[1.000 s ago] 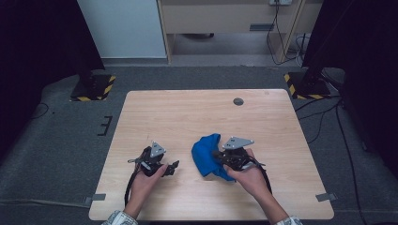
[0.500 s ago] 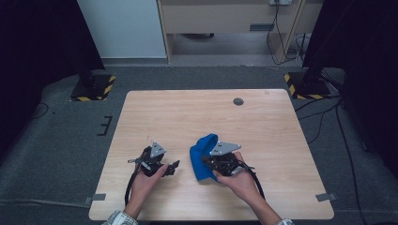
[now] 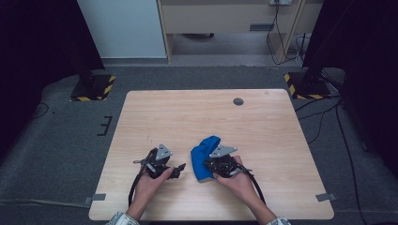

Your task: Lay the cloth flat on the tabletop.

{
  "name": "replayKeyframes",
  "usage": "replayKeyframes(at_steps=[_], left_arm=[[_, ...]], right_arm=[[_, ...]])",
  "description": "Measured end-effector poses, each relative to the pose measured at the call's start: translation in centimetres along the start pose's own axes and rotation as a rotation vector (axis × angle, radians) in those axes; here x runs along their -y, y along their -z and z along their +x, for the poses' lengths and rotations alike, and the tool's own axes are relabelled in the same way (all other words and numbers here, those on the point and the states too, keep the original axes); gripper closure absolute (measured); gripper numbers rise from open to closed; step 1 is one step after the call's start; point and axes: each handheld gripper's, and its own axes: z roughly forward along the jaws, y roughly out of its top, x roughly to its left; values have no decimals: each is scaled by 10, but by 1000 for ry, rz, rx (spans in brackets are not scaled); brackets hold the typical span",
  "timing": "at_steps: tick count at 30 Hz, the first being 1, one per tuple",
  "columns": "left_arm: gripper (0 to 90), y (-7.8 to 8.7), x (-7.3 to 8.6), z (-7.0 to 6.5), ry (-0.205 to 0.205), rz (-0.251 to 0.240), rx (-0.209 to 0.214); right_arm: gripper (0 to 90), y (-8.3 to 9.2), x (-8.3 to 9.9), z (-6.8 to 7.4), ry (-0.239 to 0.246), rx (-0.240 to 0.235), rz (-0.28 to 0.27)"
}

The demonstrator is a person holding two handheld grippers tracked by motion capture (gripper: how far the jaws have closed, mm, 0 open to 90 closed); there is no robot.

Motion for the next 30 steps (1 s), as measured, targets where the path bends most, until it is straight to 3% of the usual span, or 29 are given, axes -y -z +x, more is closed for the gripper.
replayKeyframes(at_steps=[9, 16, 19, 23, 24, 25, 26, 30], left_arm=[[193, -1, -4, -8, -13, -14, 10], [193, 0, -6, -14, -20, -29, 15], [193, 0, -7, -15, -20, -34, 16], [192, 1, -7, -17, -19, -39, 19], [191, 0, -8, -18, -21, -38, 24], [190, 0, -8, -18, -21, -38, 24], [187, -1, -8, -20, -21, -36, 32], [186, -2, -9, -23, -31, -44, 37]], right_arm=[[490, 22, -9, -6, -35, 14, -47], [384, 39, -14, -14, -54, 21, -79], [388, 44, -15, -18, -64, 21, -88], [462, 50, -15, -24, -70, 30, -100], [539, 53, -13, -29, -75, 46, -98], [539, 53, -13, -29, -75, 46, -98], [620, 54, -10, -34, -83, 57, -89], [749, 50, 0, -42, -89, 92, -45]])
